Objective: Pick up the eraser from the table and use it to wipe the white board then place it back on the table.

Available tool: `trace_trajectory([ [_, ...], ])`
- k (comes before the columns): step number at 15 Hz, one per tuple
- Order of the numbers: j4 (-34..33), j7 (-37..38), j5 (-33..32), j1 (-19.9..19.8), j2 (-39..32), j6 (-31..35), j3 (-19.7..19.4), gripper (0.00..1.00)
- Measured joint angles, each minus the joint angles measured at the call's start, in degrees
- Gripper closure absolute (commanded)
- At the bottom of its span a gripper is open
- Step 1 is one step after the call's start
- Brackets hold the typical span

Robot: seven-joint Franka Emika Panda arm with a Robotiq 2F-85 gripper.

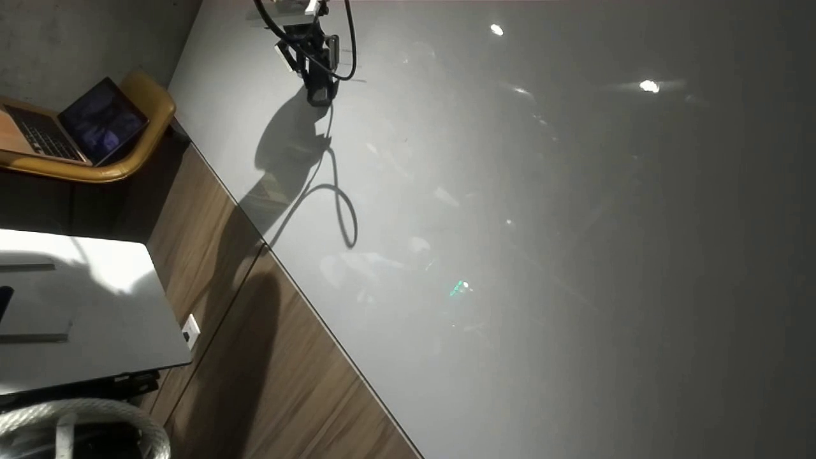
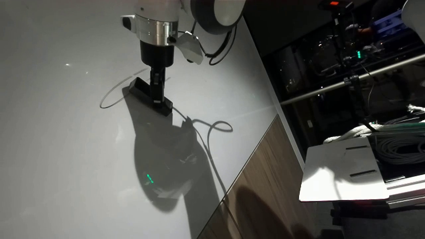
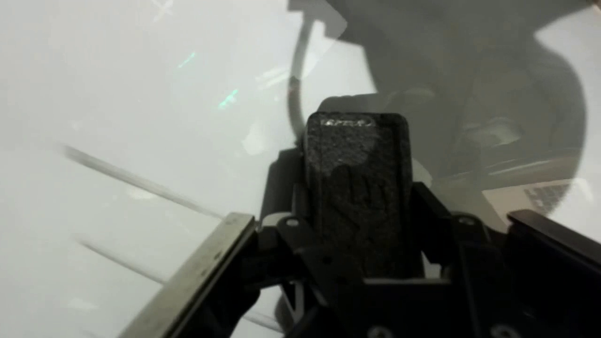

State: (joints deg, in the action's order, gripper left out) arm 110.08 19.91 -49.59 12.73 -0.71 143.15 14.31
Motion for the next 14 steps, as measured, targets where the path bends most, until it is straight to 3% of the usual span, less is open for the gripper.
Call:
trace_trajectory([
  [8, -13.4, 0.1, -2.1, 9.2, -13.5, -4.9, 2.0, 0.71],
  [14, -15.4, 0.1, -3.0, 10.6, -14.3, -11.2, 1.4, 0.71],
])
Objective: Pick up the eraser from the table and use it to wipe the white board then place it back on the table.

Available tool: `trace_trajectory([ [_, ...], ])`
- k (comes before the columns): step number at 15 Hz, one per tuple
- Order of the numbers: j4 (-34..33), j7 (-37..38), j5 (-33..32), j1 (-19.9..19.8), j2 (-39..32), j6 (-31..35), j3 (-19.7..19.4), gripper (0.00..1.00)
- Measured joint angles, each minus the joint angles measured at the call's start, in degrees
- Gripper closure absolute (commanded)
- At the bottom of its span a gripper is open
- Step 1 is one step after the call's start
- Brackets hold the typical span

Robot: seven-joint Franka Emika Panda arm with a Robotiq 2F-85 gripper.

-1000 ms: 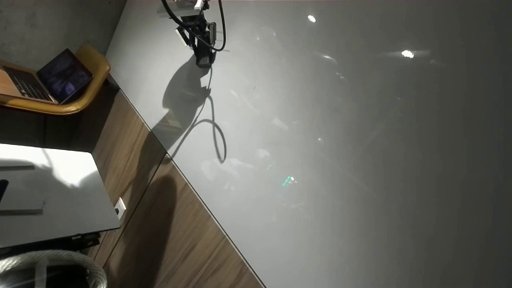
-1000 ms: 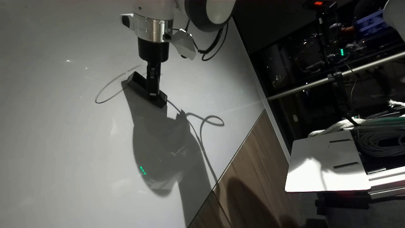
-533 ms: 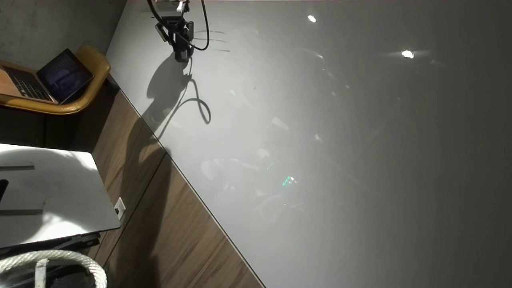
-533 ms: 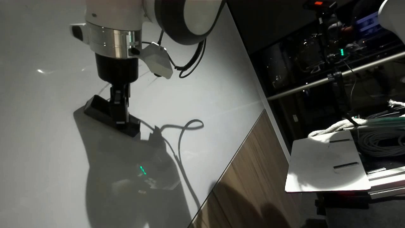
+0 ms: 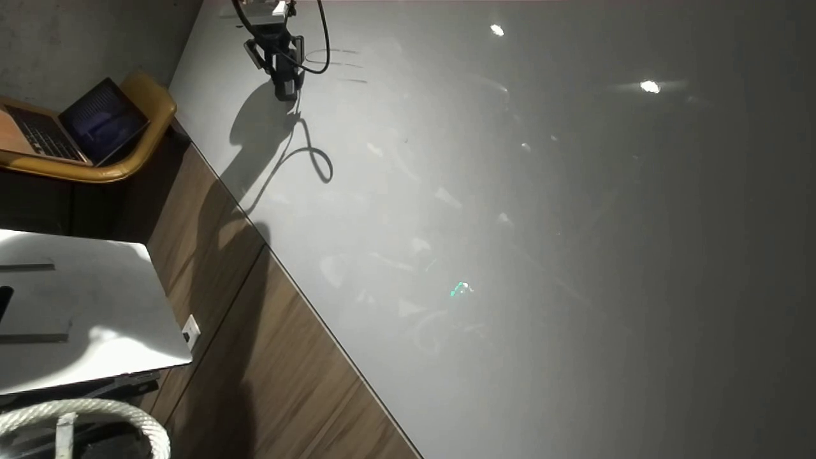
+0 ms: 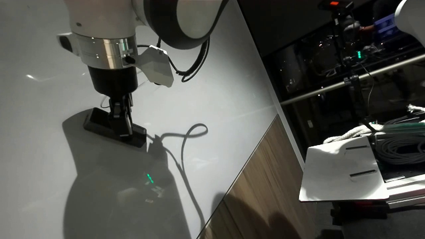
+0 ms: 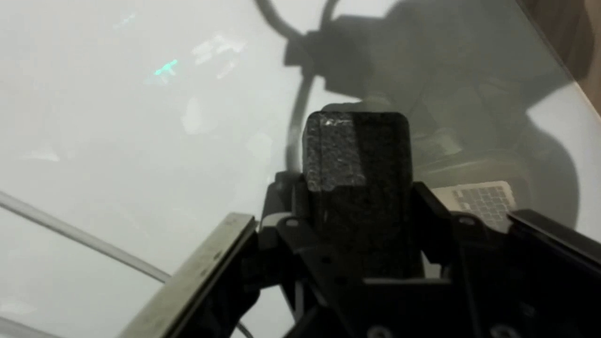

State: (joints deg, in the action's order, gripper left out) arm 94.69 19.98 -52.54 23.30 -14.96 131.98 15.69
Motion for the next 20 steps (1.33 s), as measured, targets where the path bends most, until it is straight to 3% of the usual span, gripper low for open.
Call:
trace_trajectory([
  [8, 6.1, 5.2, -1.4, -3.3, 10.6, -0.7, -2.6, 0.71],
  [15, 12.7, 6.0, -1.3, -12.9, 22.7, -0.5, -6.8, 0.71],
  [20, 15.8, 5.7, -2.1, -18.3, 26.0, 2.1, -9.2, 0.71],
])
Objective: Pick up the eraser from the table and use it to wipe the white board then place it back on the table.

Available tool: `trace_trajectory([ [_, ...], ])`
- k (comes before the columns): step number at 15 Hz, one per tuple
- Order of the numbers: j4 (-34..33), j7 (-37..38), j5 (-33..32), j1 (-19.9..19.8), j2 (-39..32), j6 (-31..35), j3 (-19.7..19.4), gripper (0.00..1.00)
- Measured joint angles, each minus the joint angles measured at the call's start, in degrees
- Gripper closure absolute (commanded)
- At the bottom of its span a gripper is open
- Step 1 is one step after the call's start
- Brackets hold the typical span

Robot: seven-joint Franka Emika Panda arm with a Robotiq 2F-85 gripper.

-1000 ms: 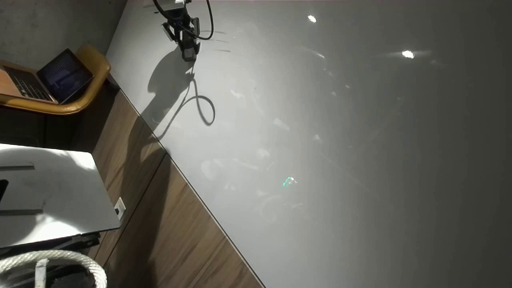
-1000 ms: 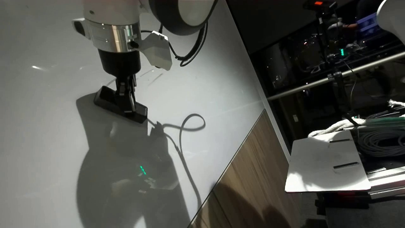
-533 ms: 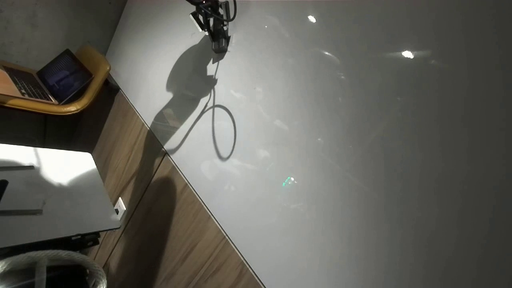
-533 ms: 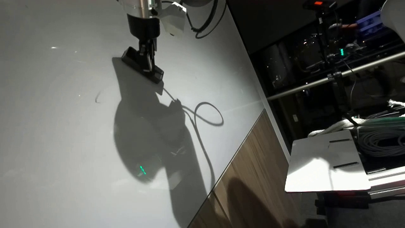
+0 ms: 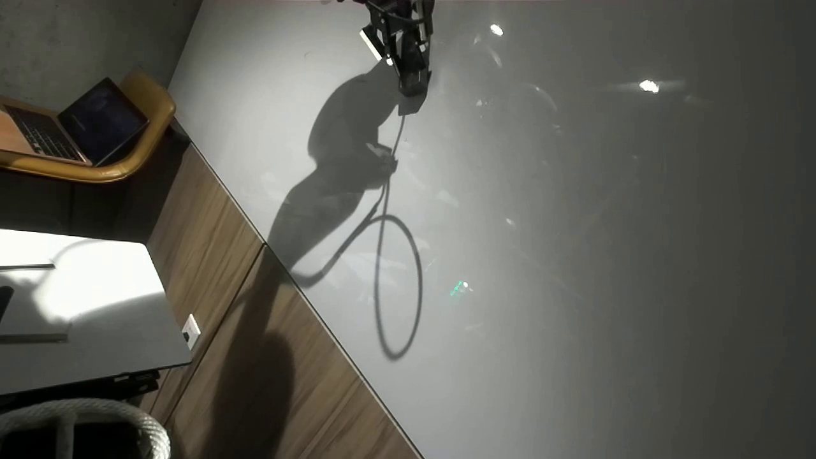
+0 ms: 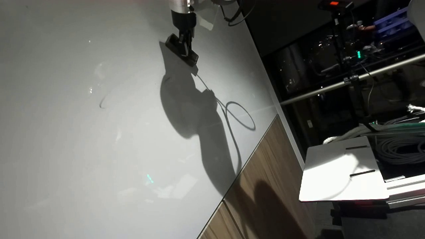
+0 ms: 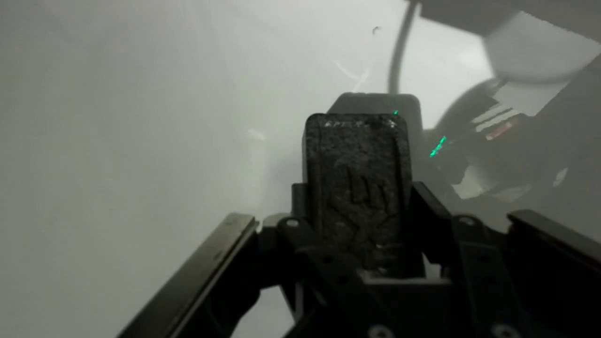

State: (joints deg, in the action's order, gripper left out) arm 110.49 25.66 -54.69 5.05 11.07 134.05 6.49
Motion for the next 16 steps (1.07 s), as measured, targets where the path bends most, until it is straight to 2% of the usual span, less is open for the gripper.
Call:
trace_trajectory([
  [7, 8.8, 9.7, -8.1, 0.0, -0.4, 4.8, 2.5, 0.71],
  [16, 9.6, 19.8, -18.3, -0.1, 0.1, 5.8, 2.4, 0.71],
])
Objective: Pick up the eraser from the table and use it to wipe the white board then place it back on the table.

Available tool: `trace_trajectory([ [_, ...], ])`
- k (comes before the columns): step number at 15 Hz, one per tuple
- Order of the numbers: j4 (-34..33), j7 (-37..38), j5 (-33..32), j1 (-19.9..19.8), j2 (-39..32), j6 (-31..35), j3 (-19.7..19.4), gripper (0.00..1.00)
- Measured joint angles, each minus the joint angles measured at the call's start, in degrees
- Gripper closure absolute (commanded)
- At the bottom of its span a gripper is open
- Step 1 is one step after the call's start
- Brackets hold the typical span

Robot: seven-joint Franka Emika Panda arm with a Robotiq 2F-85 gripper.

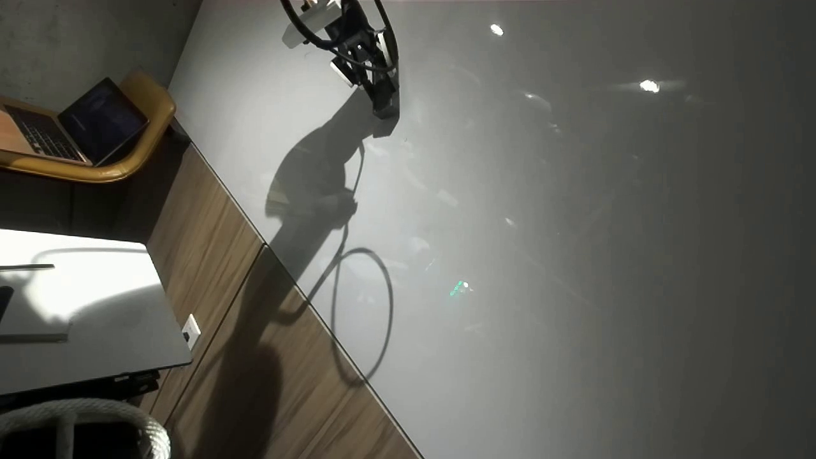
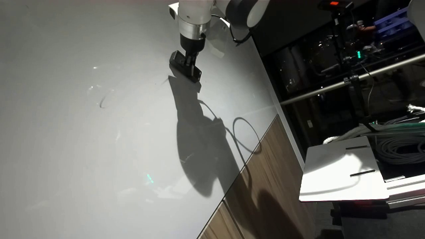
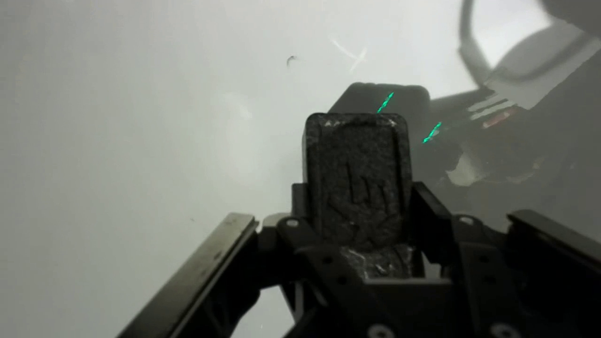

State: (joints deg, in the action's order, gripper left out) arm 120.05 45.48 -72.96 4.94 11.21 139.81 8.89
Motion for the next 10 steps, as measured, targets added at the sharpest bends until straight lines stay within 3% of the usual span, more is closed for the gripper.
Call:
trace_trajectory([
  [10, -1.2, 2.1, -1.4, 0.8, -0.5, 1.4, -0.2, 0.71],
])
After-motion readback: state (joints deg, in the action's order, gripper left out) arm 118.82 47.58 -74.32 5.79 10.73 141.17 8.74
